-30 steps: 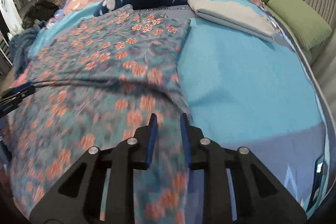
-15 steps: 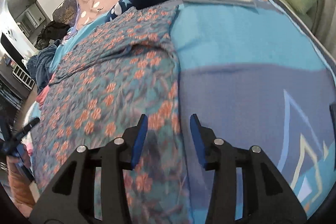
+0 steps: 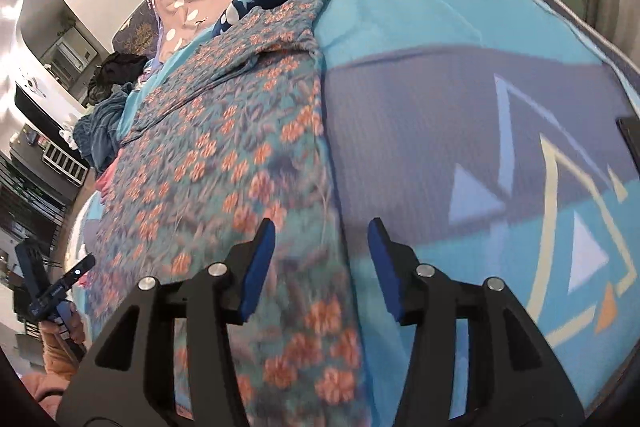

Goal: Fold small clothes

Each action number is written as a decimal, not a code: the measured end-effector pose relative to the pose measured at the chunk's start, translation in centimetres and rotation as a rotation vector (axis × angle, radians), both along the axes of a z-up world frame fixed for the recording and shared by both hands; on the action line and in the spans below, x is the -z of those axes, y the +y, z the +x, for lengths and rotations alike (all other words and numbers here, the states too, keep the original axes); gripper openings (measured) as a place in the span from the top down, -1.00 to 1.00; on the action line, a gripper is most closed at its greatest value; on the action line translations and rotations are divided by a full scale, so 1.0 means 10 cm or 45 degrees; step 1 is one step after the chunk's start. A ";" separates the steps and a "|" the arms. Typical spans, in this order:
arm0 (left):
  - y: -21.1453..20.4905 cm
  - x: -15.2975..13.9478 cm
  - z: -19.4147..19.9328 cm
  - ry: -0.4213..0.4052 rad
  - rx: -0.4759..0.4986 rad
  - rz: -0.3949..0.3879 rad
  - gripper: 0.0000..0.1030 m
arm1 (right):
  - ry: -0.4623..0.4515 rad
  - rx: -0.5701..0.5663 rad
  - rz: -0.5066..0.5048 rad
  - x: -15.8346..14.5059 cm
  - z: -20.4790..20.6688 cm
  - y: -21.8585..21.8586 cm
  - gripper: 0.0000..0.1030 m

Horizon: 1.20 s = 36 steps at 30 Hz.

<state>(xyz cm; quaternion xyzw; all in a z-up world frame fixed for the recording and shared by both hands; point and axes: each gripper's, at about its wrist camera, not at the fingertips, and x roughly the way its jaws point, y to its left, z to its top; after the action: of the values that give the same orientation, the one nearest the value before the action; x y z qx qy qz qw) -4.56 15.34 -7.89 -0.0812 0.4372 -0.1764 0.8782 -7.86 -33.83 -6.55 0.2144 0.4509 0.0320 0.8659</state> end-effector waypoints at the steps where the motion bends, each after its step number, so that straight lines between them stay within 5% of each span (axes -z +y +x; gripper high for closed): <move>1: 0.01 0.00 -0.04 -0.001 -0.003 -0.005 -0.41 | 0.003 -0.002 0.019 0.01 -0.06 0.00 0.01; 10: 0.14 0.02 -0.49 0.055 0.040 -0.134 -0.39 | -0.006 -0.082 0.157 0.09 -0.60 -0.04 -0.03; 16: 0.22 0.03 -0.67 0.138 0.058 -0.206 0.04 | 0.029 -0.106 0.316 0.15 -0.80 -0.16 -0.03; 26: 0.24 0.18 -0.38 0.185 0.031 -0.407 0.19 | -0.014 -0.236 0.417 0.23 -0.41 -0.16 -0.25; 27: 0.24 0.18 -0.36 0.184 0.025 -0.407 0.46 | -0.017 -0.245 0.412 0.22 -0.39 -0.15 -0.17; 28: 0.24 0.18 -0.34 0.187 0.020 -0.396 0.69 | -0.015 -0.245 0.392 0.22 -0.38 -0.14 0.21; 29: 0.24 0.21 -0.31 0.204 0.019 -0.403 0.86 | 0.005 -0.236 0.367 0.23 -0.36 -0.14 0.90; 32: 0.25 0.18 -0.34 0.182 0.004 -0.425 0.90 | 0.040 -0.187 0.417 0.28 -0.38 -0.22 0.94; 36: 0.37 -0.06 -0.41 0.103 -0.036 -0.503 0.91 | -0.159 -0.128 0.583 0.00 -0.58 -0.44 0.95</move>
<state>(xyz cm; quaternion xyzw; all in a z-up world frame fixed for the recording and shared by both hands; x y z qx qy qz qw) -8.65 19.04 -7.32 -0.2652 0.4279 -0.2431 0.8292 -13.63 -38.27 -6.59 0.3799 0.3877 0.1895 0.8182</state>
